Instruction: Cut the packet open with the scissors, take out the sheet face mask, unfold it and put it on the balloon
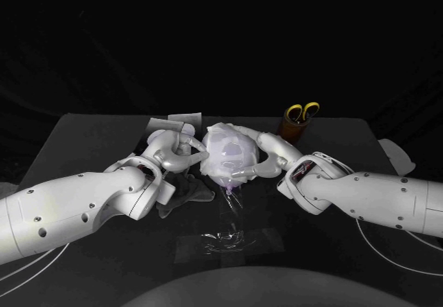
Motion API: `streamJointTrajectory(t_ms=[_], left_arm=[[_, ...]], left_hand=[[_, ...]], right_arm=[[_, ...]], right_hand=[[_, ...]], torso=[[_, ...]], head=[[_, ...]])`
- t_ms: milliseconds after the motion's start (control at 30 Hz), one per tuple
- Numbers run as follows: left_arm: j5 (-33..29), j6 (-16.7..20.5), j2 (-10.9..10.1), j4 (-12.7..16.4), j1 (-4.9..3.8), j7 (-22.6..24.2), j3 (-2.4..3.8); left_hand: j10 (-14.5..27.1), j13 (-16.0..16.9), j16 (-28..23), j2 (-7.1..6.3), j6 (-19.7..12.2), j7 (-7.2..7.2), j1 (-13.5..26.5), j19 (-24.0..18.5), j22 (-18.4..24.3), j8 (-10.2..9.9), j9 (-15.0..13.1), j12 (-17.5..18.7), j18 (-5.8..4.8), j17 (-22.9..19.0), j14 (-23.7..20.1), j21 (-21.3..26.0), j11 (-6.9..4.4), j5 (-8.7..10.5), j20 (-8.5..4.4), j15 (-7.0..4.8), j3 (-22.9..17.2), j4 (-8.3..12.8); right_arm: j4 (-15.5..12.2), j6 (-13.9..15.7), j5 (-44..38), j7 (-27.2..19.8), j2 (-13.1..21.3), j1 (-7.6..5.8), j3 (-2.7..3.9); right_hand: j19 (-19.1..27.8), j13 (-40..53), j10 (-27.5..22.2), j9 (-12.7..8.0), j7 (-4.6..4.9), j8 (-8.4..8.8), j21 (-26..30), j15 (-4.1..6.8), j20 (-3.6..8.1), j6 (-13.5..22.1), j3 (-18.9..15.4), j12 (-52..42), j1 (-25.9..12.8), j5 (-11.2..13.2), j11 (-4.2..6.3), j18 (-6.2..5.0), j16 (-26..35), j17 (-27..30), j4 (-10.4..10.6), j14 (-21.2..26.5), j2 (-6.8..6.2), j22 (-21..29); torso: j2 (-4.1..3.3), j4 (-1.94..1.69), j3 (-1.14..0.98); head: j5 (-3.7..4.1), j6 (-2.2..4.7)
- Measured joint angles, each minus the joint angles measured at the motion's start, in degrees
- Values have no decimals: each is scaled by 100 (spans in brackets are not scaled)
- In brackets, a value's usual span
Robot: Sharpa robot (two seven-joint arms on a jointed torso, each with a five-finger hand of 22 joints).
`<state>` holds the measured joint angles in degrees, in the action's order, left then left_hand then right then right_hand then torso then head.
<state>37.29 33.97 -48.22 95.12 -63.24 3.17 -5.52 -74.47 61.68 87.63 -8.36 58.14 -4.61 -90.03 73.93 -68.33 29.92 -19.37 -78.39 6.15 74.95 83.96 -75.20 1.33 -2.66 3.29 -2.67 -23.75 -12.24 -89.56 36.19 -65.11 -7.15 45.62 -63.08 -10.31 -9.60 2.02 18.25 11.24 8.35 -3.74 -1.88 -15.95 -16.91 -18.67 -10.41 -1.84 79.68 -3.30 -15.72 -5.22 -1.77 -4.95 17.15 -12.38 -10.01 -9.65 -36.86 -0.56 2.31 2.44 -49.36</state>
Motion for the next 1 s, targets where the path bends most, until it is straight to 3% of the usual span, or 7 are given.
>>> streamJointTrajectory(t_ms=[200, 500, 533, 900, 933, 967, 1000], left_arm=[[-93, 76, -32, 2, 0, 105, 0], [-238, 136, -120, -6, 0, 138, 2], [-252, 136, -129, -6, 0, 137, 2], [-359, 131, -201, -9, 0, 45, 2], [-372, 130, -203, -10, 0, 37, 2], [-383, 126, -203, -10, 0, 35, 2], [-397, 120, -202, -10, 0, 34, 2]], left_hand=[[-71, 91, 22, -126, 0, 0, 114, 21, -50, 22, -1, 0, -2, 0, 0, -58, 10, 0, -21, 0, -388, 70], [-165, 147, 22, -485, -87, -60, 557, 20, -114, 250, -2, 74, -3, -2, 0, -110, -22, -22, -21, 0, -1446, 380], [-182, 142, 22, -524, -109, -39, 670, 20, -114, 280, -234, 74, -3, -3, 0, -110, -39, -39, -21, 0, -1595, 446], [-217, 125, 22, -559, -160, -49, 949, 20, -114, 366, -374, 138, -3, -4, 0, -109, -69, -42, -21, 1, -1910, 663], [-210, 60, 5, -549, -205, -48, 987, 20, -104, 366, -385, 180, -4, -4, 0, -109, -73, -42, -21, 1, -1947, 680], [-6, -286, -6, -546, -292, -44, 1088, -30, -41, 366, -771, 384, -3, -4, -2, -82, -89, -42, -20, 2, -1975, 679], [184, -581, -29, -539, -344, -46, 1153, -106, 40, 366, -865, 560, -4, -4, -3, -30, -84, -43, -12, 2, -1955, 658]], right_arm=[[-3, -1, 1, 0, -1, 0, 0], [-7, -4, 0, -3, 4, 0, 0], [-7, -4, 0, -3, 4, 0, 0], [-4, -8, 0, -3, 7, 1, 0], [-4, -8, 0, -3, 7, 1, 0], [-3, -8, 0, -3, 7, 1, 0], [-3, -9, 0, -3, 6, 1, 0]], right_hand=[[0, -1, -1, -1, 0, 1, 0, 0, 0, 0, 0, 2, 0, 0, 1, 0, 0, 0, 0, 0, 0, -1], [-22, -2, -3, -4, 0, 2, 0, 0, 22, 1, 32, 14, 0, 0, 3, 0, 0, 5, 0, 0, 0, -1], [-22, -3, -3, -5, 0, 2, 0, 0, 22, 1, 32, 14, 0, 0, 3, 0, 0, 5, 0, 0, 0, -1], [-22, -6, -4, -2, -1, 12, 0, 0, 21, 1, 32, 15, 23, 0, 4, 0, 0, 4, 0, 0, 23, 3], [-22, -6, -4, -2, -1, 13, 0, 0, 22, 1, 32, 15, 23, 0, 4, 0, 0, 4, 0, 0, 23, 3], [-22, -4, -4, -2, -1, 13, 0, 0, 22, 1, 32, 15, 23, 0, 4, 0, 0, 4, 0, 0, 23, 3], [-22, -3, -4, -2, -1, 13, 0, 0, 22, 1, 32, 15, 23, 0, 4, 0, 0, 4, 0, 0, 23, 3]], torso=[[0, 3, 0], [1, 3, 0], [1, 3, 0], [2, 1, 0], [2, 1, 0], [2, 1, 0], [2, 1, 0]], head=[[-5, 5], [-7, 12], [-6, 12], [-4, 12], [-5, 12], [-5, 13], [-8, 15]])
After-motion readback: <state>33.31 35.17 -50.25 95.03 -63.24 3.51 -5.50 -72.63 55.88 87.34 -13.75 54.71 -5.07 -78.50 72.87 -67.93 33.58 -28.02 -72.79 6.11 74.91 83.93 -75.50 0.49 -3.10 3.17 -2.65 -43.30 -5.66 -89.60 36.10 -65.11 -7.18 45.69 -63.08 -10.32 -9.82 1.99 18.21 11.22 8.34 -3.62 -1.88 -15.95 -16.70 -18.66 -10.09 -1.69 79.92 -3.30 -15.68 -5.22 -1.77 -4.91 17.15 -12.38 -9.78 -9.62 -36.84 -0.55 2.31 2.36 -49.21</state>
